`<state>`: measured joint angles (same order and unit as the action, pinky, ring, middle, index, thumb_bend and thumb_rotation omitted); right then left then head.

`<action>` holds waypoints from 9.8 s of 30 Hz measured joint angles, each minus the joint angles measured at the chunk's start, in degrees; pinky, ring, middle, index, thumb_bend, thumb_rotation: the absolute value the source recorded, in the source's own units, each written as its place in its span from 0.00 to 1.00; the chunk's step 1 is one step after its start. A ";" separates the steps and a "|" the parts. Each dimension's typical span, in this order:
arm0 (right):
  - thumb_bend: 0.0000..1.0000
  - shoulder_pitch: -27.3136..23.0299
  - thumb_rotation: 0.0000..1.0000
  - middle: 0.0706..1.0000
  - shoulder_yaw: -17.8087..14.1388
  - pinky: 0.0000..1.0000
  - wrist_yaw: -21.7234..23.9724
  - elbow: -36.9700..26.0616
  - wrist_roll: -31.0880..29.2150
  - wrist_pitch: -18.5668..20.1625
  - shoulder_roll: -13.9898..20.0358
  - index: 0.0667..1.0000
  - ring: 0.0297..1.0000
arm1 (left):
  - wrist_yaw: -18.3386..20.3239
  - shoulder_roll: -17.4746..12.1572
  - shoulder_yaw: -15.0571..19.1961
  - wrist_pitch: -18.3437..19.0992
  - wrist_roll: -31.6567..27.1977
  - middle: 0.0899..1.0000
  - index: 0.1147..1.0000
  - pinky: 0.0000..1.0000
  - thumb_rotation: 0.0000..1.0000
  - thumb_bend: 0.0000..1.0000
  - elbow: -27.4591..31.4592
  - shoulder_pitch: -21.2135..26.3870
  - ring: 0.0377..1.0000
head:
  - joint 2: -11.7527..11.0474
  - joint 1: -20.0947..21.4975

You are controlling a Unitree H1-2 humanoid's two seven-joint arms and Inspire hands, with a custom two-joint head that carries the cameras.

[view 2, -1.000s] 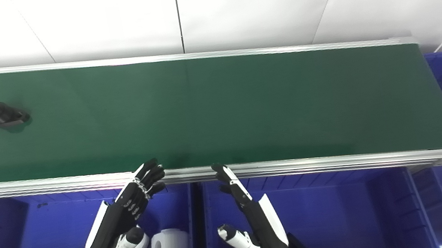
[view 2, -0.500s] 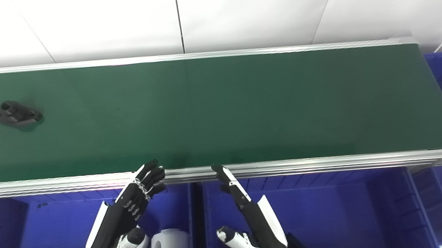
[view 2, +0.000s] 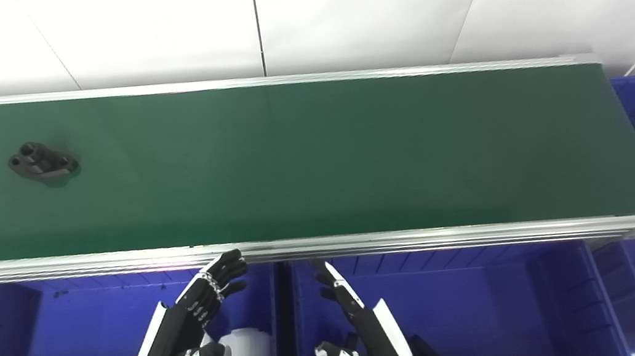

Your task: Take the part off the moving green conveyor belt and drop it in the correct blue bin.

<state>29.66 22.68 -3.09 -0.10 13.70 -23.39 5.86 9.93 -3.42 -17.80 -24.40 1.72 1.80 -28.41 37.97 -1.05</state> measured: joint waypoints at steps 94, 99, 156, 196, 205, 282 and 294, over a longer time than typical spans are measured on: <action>0.76 -21.85 0.67 0.89 -14.39 0.72 0.19 -21.85 10.72 10.12 1.36 0.90 0.83 | -4.77 3.75 -3.40 -0.16 3.31 0.81 0.77 0.70 0.64 0.92 -8.77 8.97 0.80 | -3.87 0.35; 0.80 -28.74 0.66 0.87 -13.82 0.69 2.47 -21.68 17.36 14.84 -0.28 0.90 0.81 | -4.81 3.74 -3.44 -0.17 3.35 0.81 0.77 0.69 0.64 0.91 -8.75 8.94 0.80 | -3.78 0.26; 0.91 -56.42 0.61 0.70 6.99 0.50 9.91 16.81 51.09 35.20 -4.98 0.82 0.62 | -5.74 3.37 -4.49 -0.17 5.00 0.81 0.78 0.72 0.64 0.89 -8.49 9.05 0.81 | -3.34 -1.23; 0.52 -61.40 0.12 0.18 17.06 0.08 17.58 22.50 55.09 45.76 -2.89 0.45 0.13 | -5.58 2.46 -5.84 -0.17 4.31 0.82 0.81 0.75 0.65 0.90 -6.25 8.33 0.84 | -1.06 -1.06; 0.51 -59.41 0.13 0.20 15.66 0.10 16.18 20.48 53.92 46.16 -1.79 0.45 0.14 | -4.77 2.50 -5.68 -0.17 3.66 0.82 0.81 0.76 0.64 0.90 -6.08 8.08 0.84 | -0.88 -0.62; 0.93 -13.09 0.54 0.62 -1.52 0.48 48.72 -27.91 74.75 39.12 -0.24 0.68 0.54 | 2.31 -3.82 3.99 14.07 -7.31 0.87 0.90 0.81 0.79 0.87 15.49 8.11 0.87 | 18.90 24.96; 1.00 -13.04 0.63 0.81 -1.41 0.80 54.23 -28.62 77.62 36.27 -0.27 0.75 0.79 | 2.36 -3.82 3.96 14.06 -6.80 0.87 0.89 0.82 0.78 0.87 15.42 8.09 0.88 | 18.63 24.52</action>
<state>16.61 21.27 51.15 -28.73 91.32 12.89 5.58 12.29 -7.24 -13.84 -10.33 -5.08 17.23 -20.32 56.60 23.47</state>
